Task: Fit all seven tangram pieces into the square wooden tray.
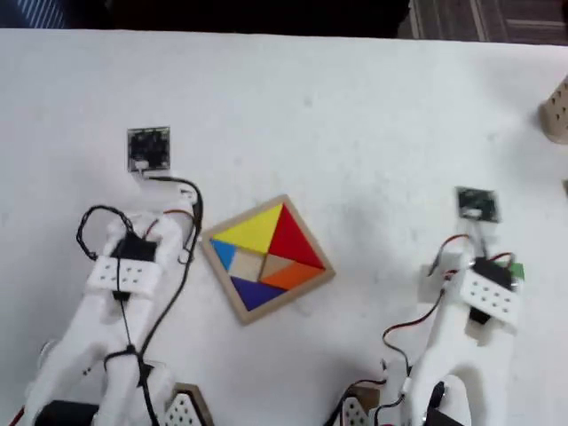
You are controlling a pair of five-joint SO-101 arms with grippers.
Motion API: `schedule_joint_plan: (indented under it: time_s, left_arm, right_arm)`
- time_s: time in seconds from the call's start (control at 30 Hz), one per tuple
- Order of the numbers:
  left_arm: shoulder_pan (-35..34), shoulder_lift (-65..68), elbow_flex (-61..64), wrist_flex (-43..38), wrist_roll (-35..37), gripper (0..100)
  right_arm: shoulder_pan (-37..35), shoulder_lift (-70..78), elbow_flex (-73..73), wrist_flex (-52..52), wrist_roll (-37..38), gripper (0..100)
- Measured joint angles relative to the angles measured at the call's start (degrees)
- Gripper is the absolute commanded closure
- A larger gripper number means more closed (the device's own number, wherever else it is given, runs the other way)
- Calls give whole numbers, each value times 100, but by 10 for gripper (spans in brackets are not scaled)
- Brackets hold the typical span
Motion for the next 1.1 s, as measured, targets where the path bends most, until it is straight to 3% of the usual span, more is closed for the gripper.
schedule_joint_plan:
  time_s: [0.2, 0.43, 0.77, 1.0, 1.1]
  left_arm:
    - [-62, 800, -308, -53, 0, 950]
    - [-53, 1389, -633, -53, 0, 699]
    - [-53, 1407, -633, -53, 0, 695]
    - [-53, 1407, -633, -53, -9, 695]
    - [-53, 1407, -633, -53, -9, 695]
  right_arm:
    - [853, 255, -1134, 229, 360, 832]
    - [1398, 2171, -2664, 229, 862, 753]
    - [1389, 5073, -4457, 422, 1231, 749]
    - [1240, 5873, -5055, 659, 1248, 752]
    - [1196, 6084, -5266, 712, 1248, 830]
